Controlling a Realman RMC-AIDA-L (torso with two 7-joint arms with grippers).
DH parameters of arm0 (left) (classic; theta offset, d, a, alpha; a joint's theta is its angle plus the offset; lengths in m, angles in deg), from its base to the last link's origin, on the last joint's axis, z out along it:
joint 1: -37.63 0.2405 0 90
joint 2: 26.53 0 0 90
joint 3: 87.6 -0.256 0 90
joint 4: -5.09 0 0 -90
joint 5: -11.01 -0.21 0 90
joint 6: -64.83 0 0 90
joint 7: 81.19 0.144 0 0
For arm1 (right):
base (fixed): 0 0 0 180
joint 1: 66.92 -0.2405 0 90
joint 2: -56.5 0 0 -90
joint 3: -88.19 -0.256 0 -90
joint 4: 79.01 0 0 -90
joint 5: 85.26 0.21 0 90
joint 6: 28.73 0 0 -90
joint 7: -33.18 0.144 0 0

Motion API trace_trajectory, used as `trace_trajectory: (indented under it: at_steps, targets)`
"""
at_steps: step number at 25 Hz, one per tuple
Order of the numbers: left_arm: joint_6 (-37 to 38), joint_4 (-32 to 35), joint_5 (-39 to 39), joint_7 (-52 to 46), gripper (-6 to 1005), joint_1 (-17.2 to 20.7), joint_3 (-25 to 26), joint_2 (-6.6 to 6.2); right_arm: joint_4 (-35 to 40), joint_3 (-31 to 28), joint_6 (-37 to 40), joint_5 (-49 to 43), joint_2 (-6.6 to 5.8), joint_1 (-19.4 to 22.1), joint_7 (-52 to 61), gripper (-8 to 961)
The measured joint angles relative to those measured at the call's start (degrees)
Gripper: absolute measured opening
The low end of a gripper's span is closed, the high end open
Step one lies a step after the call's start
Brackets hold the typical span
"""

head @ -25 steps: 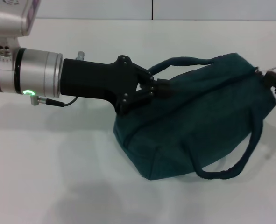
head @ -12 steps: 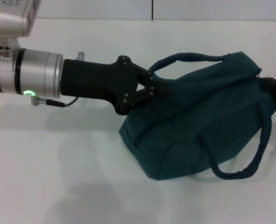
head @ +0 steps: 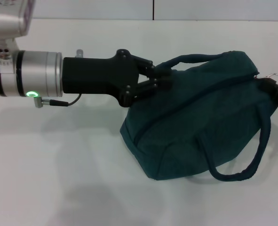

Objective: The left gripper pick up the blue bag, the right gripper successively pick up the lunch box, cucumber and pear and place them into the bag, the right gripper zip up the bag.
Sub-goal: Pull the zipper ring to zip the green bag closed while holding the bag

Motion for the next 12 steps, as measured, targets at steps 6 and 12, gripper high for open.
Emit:
trace_trajectory:
  at_steps: [6,12]
  targets:
    - [-0.22,-0.02,0.92,0.48,140,2.21,2.25,1.07,0.04,0.01,0.07,-0.01,0.02,-0.01,0.03,88]
    - [-0.44,-2.3,5.52,5.04,319,6.43,2.05,1.36,0.31,0.08,0.17,-0.01,0.24,-0.01,0.15,89]
